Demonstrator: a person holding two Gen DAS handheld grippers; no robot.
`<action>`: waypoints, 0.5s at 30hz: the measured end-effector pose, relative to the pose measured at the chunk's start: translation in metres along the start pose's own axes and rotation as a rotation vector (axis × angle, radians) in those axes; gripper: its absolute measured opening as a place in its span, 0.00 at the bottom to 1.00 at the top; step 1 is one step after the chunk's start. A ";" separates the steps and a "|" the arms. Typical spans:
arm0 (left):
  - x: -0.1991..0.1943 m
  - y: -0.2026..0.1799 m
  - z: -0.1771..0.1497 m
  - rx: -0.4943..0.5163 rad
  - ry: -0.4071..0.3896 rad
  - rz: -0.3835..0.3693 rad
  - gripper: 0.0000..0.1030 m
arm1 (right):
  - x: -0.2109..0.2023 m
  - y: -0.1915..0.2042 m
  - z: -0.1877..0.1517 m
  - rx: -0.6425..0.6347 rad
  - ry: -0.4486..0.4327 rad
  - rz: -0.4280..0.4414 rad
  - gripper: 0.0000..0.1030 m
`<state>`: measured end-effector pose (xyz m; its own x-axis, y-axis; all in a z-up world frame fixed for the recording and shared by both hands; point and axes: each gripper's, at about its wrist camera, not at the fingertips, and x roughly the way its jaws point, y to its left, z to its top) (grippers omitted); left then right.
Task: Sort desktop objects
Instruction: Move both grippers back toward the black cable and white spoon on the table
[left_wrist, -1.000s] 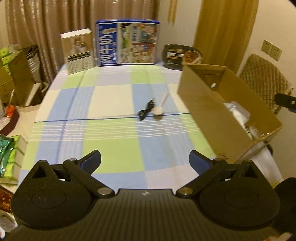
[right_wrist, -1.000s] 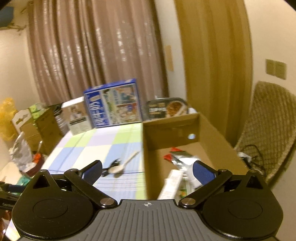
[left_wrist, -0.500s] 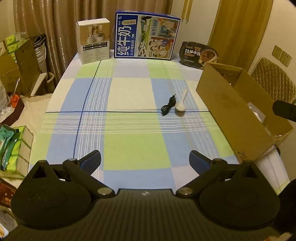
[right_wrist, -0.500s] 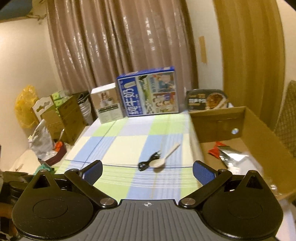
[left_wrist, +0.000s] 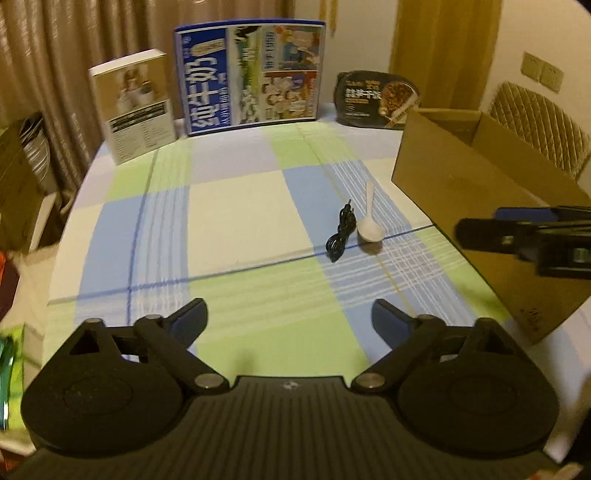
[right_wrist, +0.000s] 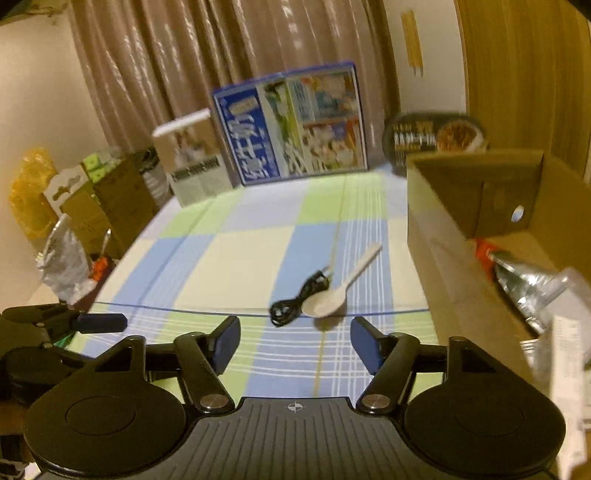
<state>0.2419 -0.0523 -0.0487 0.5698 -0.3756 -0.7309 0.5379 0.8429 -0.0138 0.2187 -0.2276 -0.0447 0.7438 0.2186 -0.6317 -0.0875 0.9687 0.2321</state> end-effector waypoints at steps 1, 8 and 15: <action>0.010 0.000 0.001 0.012 0.003 -0.006 0.85 | 0.007 -0.004 0.001 0.008 0.008 -0.003 0.60; 0.058 -0.009 0.006 0.118 -0.008 -0.052 0.69 | 0.039 -0.019 0.012 0.026 0.026 -0.025 0.57; 0.092 -0.025 0.026 0.246 -0.058 -0.093 0.60 | 0.067 -0.023 0.013 0.038 0.078 -0.027 0.46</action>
<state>0.2971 -0.1174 -0.0981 0.5418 -0.4744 -0.6938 0.7202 0.6876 0.0923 0.2791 -0.2366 -0.0820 0.6916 0.2019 -0.6935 -0.0417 0.9697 0.2408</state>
